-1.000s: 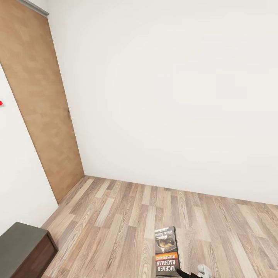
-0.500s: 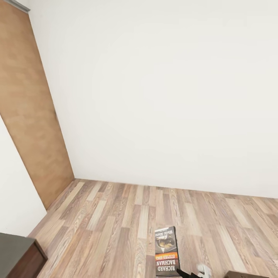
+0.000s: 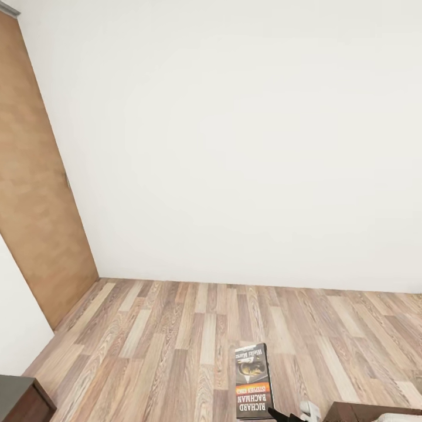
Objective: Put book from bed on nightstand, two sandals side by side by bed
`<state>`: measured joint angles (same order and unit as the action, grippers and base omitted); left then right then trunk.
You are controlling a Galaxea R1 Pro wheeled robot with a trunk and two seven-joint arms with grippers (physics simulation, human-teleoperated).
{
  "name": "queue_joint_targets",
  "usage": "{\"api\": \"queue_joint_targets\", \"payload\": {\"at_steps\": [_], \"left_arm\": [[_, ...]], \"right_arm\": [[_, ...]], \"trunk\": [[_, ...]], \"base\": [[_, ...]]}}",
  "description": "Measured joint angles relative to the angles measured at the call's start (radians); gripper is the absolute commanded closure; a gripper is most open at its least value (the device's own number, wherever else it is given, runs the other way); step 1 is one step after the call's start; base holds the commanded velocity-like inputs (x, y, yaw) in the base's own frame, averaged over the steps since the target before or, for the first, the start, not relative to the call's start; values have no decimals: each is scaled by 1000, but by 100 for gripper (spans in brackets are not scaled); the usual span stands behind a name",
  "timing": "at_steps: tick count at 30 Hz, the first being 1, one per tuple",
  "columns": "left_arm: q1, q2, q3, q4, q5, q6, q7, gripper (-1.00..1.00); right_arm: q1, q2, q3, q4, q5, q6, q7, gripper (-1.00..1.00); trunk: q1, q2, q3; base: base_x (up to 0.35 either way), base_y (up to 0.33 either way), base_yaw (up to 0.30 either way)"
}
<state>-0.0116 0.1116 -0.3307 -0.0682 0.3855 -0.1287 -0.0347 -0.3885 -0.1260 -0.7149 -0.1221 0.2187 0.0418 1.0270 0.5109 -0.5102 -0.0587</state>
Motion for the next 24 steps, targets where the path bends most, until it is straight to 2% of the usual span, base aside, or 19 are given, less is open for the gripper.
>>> {"api": "queue_joint_targets", "payload": {"at_steps": [11, 24], "left_arm": [[0, 0, -1, 0, 0, 0, 0, -100], [0, 0, -1, 0, -1, 0, 0, -100]], "right_arm": [[0, 0, 0, 0, 1, 0, 1, 100], [-1, -1, 2, 0, 2, 0, 0, 100]], "trunk": [[0, 0, 14], [-50, 90, 58]], "base": [[0, 0, -169], [0, 0, -34]]}}
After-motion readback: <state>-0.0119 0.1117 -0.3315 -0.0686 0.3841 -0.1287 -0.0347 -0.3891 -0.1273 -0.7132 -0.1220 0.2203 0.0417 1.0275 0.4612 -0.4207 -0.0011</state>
